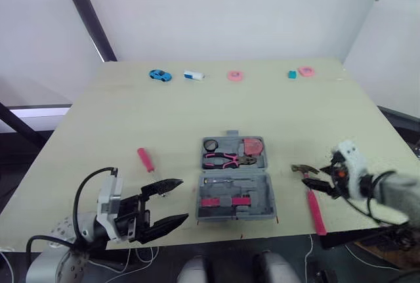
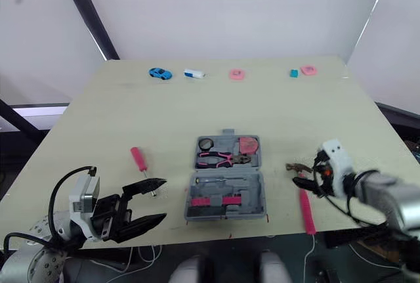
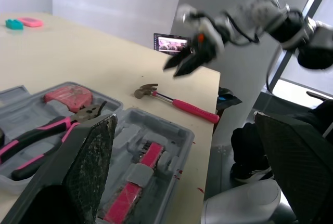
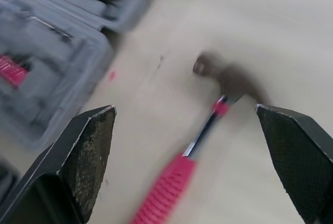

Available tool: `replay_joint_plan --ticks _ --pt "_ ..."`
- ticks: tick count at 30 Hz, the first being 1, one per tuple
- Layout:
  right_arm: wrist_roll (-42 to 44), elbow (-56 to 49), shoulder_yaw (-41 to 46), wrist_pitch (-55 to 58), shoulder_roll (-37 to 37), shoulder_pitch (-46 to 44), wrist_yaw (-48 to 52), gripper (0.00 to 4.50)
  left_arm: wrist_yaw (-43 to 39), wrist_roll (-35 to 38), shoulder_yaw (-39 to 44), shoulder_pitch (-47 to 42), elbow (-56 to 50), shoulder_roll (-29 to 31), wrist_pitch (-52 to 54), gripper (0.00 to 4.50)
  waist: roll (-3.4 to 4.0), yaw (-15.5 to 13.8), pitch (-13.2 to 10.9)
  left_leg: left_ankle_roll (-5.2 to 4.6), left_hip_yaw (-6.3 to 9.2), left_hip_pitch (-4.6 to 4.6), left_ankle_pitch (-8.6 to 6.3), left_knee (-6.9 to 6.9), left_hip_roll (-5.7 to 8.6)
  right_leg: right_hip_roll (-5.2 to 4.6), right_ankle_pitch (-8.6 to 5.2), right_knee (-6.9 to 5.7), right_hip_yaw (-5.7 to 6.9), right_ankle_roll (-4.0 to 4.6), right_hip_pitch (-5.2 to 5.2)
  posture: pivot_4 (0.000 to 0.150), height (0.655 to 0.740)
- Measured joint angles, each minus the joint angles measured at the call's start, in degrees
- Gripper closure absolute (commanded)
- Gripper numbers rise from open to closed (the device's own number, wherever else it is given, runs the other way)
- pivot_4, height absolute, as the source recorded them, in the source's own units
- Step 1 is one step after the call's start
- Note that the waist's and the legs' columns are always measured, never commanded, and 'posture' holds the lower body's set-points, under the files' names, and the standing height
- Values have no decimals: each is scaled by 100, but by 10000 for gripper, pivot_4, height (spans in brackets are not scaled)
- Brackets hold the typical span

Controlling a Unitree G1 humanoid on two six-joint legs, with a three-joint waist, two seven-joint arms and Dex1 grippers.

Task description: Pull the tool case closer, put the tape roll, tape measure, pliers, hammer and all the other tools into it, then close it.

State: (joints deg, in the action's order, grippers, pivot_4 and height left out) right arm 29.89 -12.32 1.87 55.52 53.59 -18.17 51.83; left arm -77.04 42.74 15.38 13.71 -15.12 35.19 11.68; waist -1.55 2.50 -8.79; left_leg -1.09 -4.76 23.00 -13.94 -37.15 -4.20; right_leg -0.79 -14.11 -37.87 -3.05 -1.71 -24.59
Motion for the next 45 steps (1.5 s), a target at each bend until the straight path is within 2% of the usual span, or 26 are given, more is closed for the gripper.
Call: replay_joint_plan --ticks 1,3,4,5,7,12,16,19,23,26,27,29,31,33,34,37,44,45 --pt "-125 187 -225 -390 197 -142 427 237 -1 -3 -20 -2 1 -11 -13 0 -2 -6 -4 0 -3 2 0 5 0 0 -1 2 2 0 -1 1500 7400" --pt "-835 891 -980 -2155 482 -495 1692 237 -3 -29 -23 30 6 -28 -68 0 -4 -14 -6 0 -14 4 0 5 0 -1 -2 3 6 2 -1 1500 7400" --pt "-1029 1099 -1146 -2655 490 -593 1961 237 -4 -38 -27 34 7 -31 -77 0 -4 -15 -6 0 -18 4 0 4 0 -2 -2 3 5 2 -1 1500 7400" --pt "-1434 1684 -1497 -3896 425 -868 2541 237 -6 -45 -34 51 7 -40 -95 0 -2 -15 -10 0 -25 5 0 3 0 -4 -2 3 3 1 -3 1500 7400" --pt "-1951 2644 -1896 -5602 164 -1394 3171 237 -16 -53 -38 73 9 -49 -111 0 -6 11 -14 0 -36 2 0 -3 1 -5 -1 2 -3 -1 -2 1500 7400" --pt "-3203 5131 -2915 -9550 -535 -2937 3980 237 -58 -76 -69 71 26 -47 -148 0 -4 8 -32 0 -43 -7 1 -11 0 -5 13 -8 -8 19 0 1500 7400" --pt "-4076 6600 -3512 -11483 -1113 -3785 3912 237 -73 -82 -85 54 47 -47 -156 0 -4 -11 -33 1 -49 -6 2 -10 -1 -10 15 -8 -11 26 1 1500 7400" --pt "-4966 7344 -3956 -12276 -1360 -4187 3478 237 -63 -83 -121 51 45 -46 -151 0 -3 -21 -34 1 -56 -5 2 -10 0 -20 15 -7 -14 26 0 1500 7400" --pt "-6009 7890 -4380 -12577 -1463 -4496 2581 237 -24 -82 -135 74 34 -50 -147 0 -2 -10 -34 2 -66 -7 3 -13 0 -23 15 -10 -21 27 -2 1500 7400" --pt "-6956 8137 -4766 -12526 -1585 -4696 1476 13227 36 -82 -152 140 -61 -60 -148 0 -1 14 -34 3 -75 -15 3 -15 0 -21 16 -22 -33 28 -6 1500 7400" --pt "-7219 8208 -4886 -12410 -1625 -4753 1090 15762 71 -82 -158 176 -113 -62 -148 0 -1 17 -34 3 -75 -17 3 -15 -1 -20 17 -24 -35 29 -6 1500 7400" --pt "-7727 8299 -5104 -12205 -1723 -4907 316 28089 121 -83 -184 226 -173 -67 -149 0 -3 18 -32 3 -79 -21 3 -16 0 -20 17 -27 -39 30 -6 1500 7400" --pt "-7958 8364 -5180 -12098 -1724 -4973 -54 33722 136 -83 -186 239 -175 -73 -151 0 -7 9 -30 3 -83 -21 3 -21 0 -22 17 -27 -42 30 -5 1500 7400" --pt "-8102 8390 -5255 -12114 -1671 -4988 -304 42787 165 -83 -186 256 -177 -76 -158 0 -11 7 -27 2 -87 -22 3 -23 1 -23 18 -27 -46 30 -4 1500 7400" --pt "-8143 8421 -5266 -12120 -1664 -4988 -385 44446 183 -83 -186 262 -178 -77 -163 0 -14 7 -25 2 -88 -22 3 -23 1 -23 18 -27 -47 30 -4 1500 7400" --pt "-8068 8541 -5205 -12289 -1588 -4962 -512 44910 190 -83 -188 262 -178 -79 -190 0 -15 6 -25 2 -90 -22 2 -23 2 -22 18 -27 -50 29 -4 1500 7400" --pt "-6826 8662 -4502 -13598 -891 -4530 -79 44910 216 -77 -199 176 -179 -66 -186 0 -3 -2 -33 2 -89 -19 2 -15 2 -18 17 -21 -50 27 -5 1500 7400" --pt "-6374 8674 -4346 -13801 -667 -4342 170 44910 216 -74 -218 100 -179 -59 -170 0 -3 -1 -33 2 -89 -20 2 -16 2 -18 17 -21 -50 27 -4 1500 7400"
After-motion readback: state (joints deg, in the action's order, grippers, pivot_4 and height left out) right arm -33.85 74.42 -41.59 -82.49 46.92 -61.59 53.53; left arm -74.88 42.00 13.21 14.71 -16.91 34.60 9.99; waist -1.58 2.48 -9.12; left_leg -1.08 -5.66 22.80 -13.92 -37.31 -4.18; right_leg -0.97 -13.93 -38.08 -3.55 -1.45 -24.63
